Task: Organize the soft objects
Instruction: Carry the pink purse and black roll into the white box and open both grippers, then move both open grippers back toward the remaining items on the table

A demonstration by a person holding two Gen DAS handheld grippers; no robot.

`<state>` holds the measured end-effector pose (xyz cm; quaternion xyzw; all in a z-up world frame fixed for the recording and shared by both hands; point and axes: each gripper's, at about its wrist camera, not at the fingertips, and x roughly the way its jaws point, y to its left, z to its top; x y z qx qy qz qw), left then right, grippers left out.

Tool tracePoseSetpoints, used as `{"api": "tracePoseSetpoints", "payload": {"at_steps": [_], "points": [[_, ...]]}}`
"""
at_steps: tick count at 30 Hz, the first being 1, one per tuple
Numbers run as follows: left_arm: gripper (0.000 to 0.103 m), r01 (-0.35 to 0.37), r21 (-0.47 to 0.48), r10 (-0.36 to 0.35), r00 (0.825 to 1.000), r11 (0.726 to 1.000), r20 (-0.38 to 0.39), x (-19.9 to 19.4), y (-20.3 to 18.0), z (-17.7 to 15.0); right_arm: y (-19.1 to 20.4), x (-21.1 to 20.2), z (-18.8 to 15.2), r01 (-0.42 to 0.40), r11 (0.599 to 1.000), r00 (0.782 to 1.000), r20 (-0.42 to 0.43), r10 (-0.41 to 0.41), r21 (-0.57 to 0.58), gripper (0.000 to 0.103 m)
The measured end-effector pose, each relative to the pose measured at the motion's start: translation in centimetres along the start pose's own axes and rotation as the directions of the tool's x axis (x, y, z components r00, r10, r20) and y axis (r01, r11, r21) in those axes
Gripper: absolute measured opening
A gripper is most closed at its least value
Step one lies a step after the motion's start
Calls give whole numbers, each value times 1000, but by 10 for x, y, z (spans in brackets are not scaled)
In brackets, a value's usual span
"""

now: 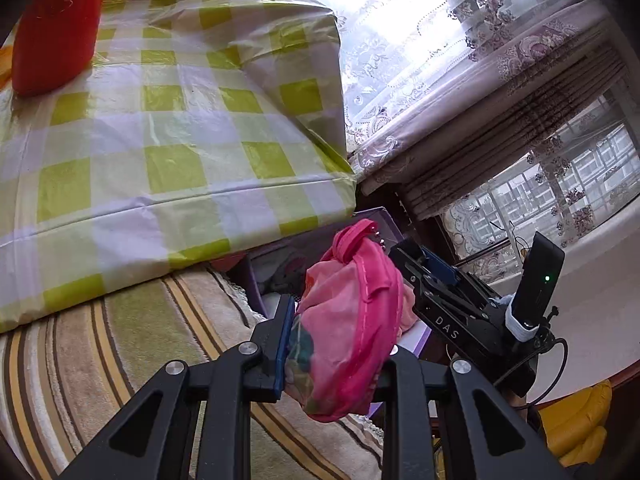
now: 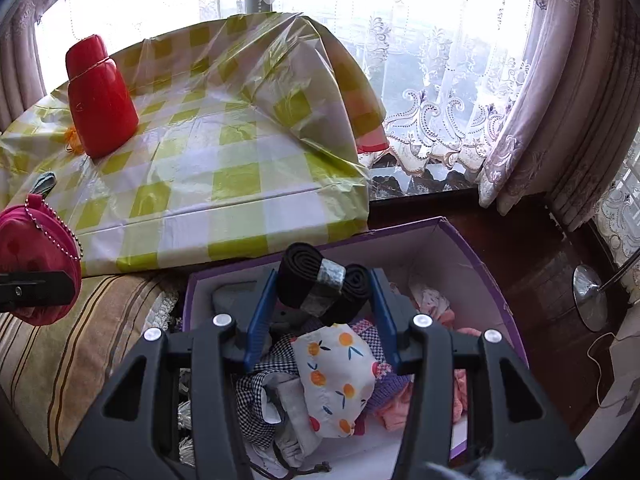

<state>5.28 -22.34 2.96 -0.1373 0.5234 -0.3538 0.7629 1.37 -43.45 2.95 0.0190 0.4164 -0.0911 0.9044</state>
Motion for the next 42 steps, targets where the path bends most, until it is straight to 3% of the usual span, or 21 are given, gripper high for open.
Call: {"api": "tracePoseSetpoints", "payload": {"at_steps": [8, 9, 10, 12, 21, 27, 31, 37, 42], "points": [[29, 50, 68, -44, 995, 996, -92, 29, -36, -5, -23, -2, -7, 42, 998, 999, 17, -43, 48, 53], [36, 62, 69, -54, 993, 996, -107, 33, -38, -6, -25, -2, -7, 52, 998, 998, 23, -54, 47, 55], [52, 72, 69, -63, 991, 995, -122, 36, -40, -6, -26, -3, -8, 65, 997, 997, 27, -66, 42, 58], [70, 61, 67, -52, 991, 996, -126, 40, -40, -6, -27, -3, -9, 86, 996, 996, 25, -86, 35, 65], [71, 46, 61, -40, 994, 997, -104, 32, -33, -7, -27, 0, -10, 64, 997, 998, 0, -64, 53, 69], [71, 0, 13, 1, 1000, 1000, -28, 4, -5, -4, -1, 3, 0, 11, 1000, 1000, 3, -11, -15, 73], [71, -48, -56, 50, 998, 997, 38, -26, 30, -1, 35, 6, 16, -54, 991, 998, 12, 56, -118, 73], [71, -120, -185, 148, 978, 975, 144, -78, 93, 3, 100, 11, 37, -162, 958, 985, 13, 170, -237, 73], [71, -192, -302, 262, 942, 934, 209, -123, 154, 2, 158, 23, 51, -208, 913, 974, 9, 226, -351, 73]]}}
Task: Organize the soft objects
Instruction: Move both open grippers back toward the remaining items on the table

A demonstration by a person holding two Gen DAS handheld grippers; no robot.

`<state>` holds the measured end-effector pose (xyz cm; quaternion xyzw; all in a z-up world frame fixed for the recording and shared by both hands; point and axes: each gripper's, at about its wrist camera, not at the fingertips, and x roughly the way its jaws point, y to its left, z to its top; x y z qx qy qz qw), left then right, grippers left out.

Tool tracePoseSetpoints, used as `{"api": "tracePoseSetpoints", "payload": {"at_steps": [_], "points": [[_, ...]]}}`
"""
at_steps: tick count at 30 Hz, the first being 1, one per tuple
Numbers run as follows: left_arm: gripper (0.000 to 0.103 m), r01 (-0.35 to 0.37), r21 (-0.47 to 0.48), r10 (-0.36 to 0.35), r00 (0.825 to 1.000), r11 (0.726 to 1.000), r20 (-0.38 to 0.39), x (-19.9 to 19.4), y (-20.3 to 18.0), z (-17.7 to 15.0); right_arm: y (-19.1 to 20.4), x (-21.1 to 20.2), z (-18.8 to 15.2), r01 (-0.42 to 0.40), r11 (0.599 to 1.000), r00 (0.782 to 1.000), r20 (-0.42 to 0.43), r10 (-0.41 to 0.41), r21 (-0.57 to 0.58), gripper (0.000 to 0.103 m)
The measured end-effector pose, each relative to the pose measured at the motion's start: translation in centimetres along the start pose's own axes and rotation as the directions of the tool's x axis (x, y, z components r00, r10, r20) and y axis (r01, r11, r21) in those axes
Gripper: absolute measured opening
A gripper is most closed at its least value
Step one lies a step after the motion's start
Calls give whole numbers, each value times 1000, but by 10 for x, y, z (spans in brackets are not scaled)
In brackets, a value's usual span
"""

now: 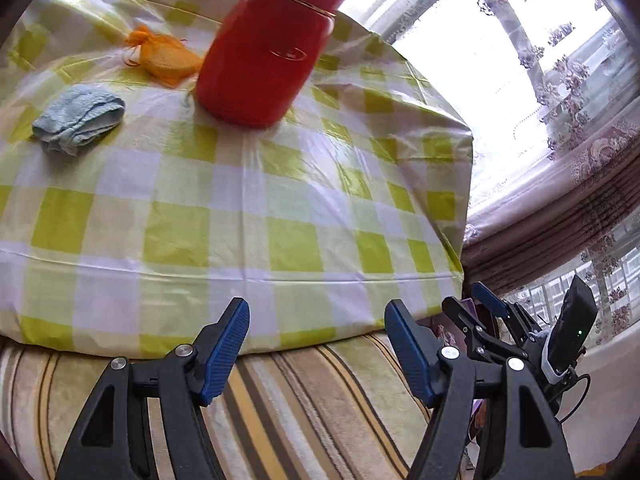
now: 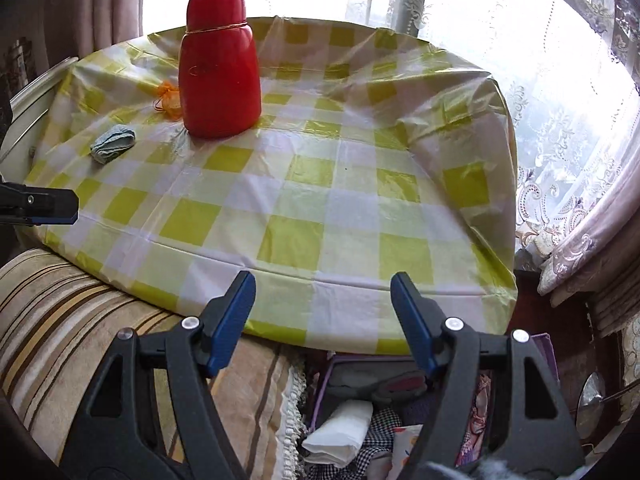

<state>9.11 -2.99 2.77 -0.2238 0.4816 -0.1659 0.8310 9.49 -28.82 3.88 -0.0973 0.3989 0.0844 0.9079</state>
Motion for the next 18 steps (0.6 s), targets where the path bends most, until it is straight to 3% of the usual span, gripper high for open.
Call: {"api": "tracePoseSetpoints", "payload": {"at_steps": [3, 8, 15, 18], "points": [[71, -61, -70, 66, 995, 996, 69, -17, 41, 20, 27, 13, 20, -50, 998, 999, 8, 50, -48, 73], [71, -158, -189, 187, 971, 969, 148, -31, 103, 60, 72, 30, 53, -121, 990, 992, 23, 123, -71, 73], [71, -307, -240, 351, 920, 921, 171, -12, 166, 120, 140, 49, 99, -162, 980, 985, 47, 168, -113, 73], [71, -340, -227, 378, 914, 913, 150, 6, 184, 138, 169, 54, 124, -164, 976, 982, 66, 175, -144, 73]]}}
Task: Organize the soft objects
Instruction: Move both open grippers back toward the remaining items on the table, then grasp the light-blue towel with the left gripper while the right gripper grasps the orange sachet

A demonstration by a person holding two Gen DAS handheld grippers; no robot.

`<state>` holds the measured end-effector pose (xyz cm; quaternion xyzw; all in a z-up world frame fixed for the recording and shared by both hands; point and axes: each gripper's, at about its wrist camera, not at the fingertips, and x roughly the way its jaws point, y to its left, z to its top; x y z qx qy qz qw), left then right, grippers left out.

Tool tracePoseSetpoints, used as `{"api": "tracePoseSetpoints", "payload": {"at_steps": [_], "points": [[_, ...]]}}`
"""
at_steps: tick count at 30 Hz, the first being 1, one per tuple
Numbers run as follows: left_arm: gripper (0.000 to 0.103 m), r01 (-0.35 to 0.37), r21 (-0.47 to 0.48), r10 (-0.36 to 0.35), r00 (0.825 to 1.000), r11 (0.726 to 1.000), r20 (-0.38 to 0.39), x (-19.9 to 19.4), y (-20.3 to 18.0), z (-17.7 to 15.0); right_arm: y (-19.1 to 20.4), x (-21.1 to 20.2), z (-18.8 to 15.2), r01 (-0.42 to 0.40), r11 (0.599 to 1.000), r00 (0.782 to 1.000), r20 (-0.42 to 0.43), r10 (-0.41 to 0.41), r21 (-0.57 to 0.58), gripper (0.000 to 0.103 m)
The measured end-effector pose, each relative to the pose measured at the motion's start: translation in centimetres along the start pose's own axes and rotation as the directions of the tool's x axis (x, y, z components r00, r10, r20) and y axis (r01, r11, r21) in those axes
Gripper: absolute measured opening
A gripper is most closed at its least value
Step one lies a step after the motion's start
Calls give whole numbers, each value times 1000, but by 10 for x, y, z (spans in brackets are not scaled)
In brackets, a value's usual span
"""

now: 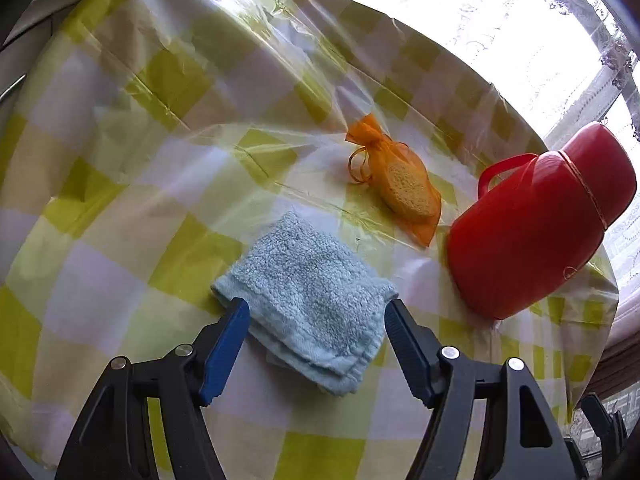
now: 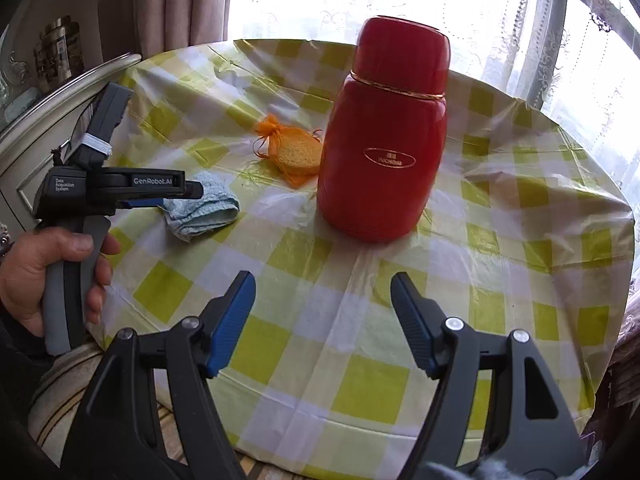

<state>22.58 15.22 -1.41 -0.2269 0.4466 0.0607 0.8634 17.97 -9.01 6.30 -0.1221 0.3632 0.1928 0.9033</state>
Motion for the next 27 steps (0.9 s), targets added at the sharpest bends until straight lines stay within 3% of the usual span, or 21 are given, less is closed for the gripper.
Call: {"api": "tracePoseSetpoints", "payload": {"at_steps": [2, 5, 8, 13, 18, 27], "points": [[71, -20, 18, 20, 999, 1000, -37, 19, 3, 4, 19, 7, 22, -5, 999, 1000, 22, 6, -41, 74], [72, -29, 95, 28, 1000, 995, 14, 18, -3, -2, 45, 19, 61, 11, 995, 998, 69, -4, -99, 81], [58, -51, 191, 42, 998, 980, 53, 16, -11, -11, 61, 40, 102, 24, 993, 994, 107, -11, -117, 81], [30, 41, 181, -55, 996, 983, 75, 12, -5, -16, 81, 92, 158, 31, 992, 996, 82, -20, -125, 82], [22, 88, 134, -100, 991, 987, 85, 10, 1, -16, 102, 169, 172, 100, 974, 994, -27, -108, -206, 82], [21, 136, 52, -140, 987, 989, 73, -2, 14, -31, 103, 262, 167, 208, 934, 957, -137, -256, -291, 82]]}}
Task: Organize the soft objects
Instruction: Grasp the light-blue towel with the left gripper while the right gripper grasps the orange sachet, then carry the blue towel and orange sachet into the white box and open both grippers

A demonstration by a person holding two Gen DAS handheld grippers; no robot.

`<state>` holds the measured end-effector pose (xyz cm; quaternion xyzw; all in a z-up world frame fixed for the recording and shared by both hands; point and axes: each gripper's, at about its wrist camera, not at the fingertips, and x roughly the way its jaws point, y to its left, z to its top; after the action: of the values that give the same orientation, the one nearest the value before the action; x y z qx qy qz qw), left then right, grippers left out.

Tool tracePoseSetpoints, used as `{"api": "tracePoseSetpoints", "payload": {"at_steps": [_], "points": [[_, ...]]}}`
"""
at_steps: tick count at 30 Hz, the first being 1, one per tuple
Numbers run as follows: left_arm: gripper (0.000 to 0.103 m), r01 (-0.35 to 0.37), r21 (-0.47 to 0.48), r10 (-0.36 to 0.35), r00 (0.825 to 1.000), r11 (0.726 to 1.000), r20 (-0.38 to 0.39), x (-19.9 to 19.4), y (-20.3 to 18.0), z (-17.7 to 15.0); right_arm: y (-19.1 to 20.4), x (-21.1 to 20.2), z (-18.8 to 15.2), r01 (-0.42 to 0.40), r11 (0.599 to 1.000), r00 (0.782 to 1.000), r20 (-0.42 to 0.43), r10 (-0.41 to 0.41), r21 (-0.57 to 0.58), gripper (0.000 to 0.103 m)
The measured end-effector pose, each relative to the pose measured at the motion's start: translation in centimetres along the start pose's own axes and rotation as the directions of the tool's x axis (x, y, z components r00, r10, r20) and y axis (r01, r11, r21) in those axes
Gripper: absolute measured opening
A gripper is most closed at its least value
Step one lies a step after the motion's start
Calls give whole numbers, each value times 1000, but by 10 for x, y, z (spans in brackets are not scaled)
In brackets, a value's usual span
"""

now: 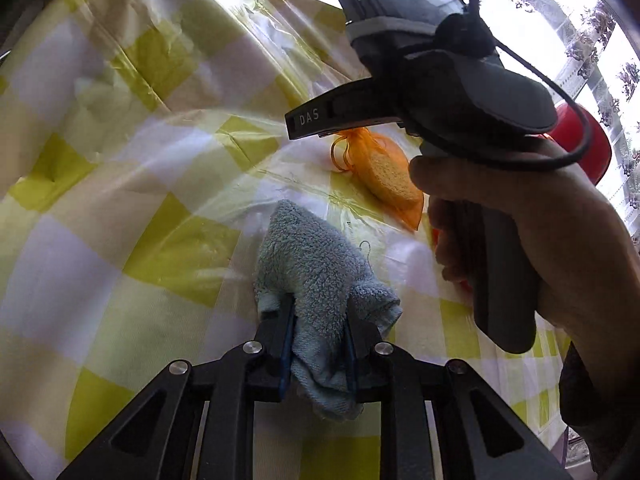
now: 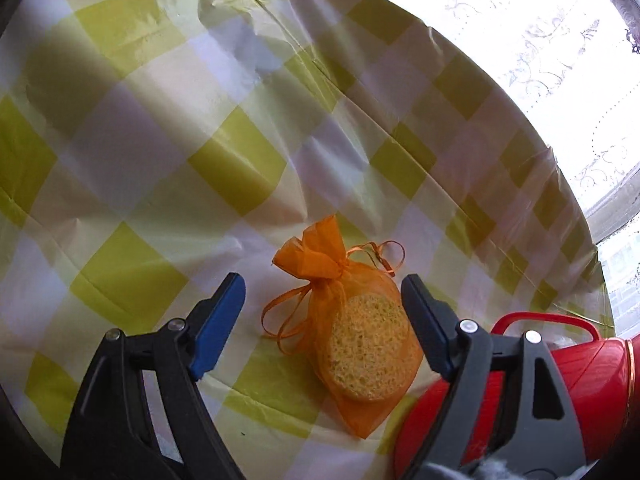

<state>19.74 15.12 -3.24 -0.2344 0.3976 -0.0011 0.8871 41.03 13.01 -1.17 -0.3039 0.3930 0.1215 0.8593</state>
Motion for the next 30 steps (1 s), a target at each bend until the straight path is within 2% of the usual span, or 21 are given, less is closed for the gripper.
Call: {"api": "tracePoseSetpoints", "payload": {"at_steps": [4, 6, 7, 10, 11, 13, 16, 21, 25, 27, 28, 30], "points": [[21, 13, -23, -13, 1000, 1000, 0, -9, 3, -9, -9, 18, -5, 31, 999, 999, -32, -30, 36, 82], [21, 16, -30, -16, 1000, 999, 3, -14, 3, -12, -12, 24, -8, 24, 998, 999, -46, -22, 57, 76], [21, 16, -31, -16, 1000, 999, 3, -15, 3, -13, -15, 28, -10, 21, 997, 998, -58, -17, 68, 64], [21, 18, -29, -18, 1000, 999, 7, -20, 1, -16, -24, 32, -16, -16, 992, 998, -53, 23, 125, 38], [21, 18, -29, -18, 1000, 999, 8, -21, 1, -17, -25, 30, -17, -4, 993, 999, -50, 10, 120, 32], [21, 21, -30, -20, 1000, 999, 8, -23, 2, -17, -31, 27, -22, -41, 991, 999, -23, 45, 131, 29], [21, 19, -26, -19, 1000, 999, 11, -25, 2, -18, -41, 20, -33, -41, 985, 999, -2, 42, 167, 13], [21, 31, -14, -31, 999, 999, 18, -21, -1, -15, -43, 10, -49, -54, 982, 998, 21, 51, 180, 12], [21, 31, -18, -30, 999, 999, 24, -18, 1, -14, -50, 6, -61, -49, 970, 999, 20, 45, 239, 11], [21, 30, -15, -30, 999, 999, 22, -18, 0, -16, -55, 2, -69, -37, 964, 999, 13, 35, 263, 9], [21, 30, -12, -30, 999, 999, 20, -19, -1, -17, -58, 1, -73, -28, 962, 1000, 11, 26, 270, 3], [21, 32, -5, -32, 999, 999, 20, -19, -4, -17, -61, -5, -80, -34, 957, 999, 9, 33, 287, 4]]}}
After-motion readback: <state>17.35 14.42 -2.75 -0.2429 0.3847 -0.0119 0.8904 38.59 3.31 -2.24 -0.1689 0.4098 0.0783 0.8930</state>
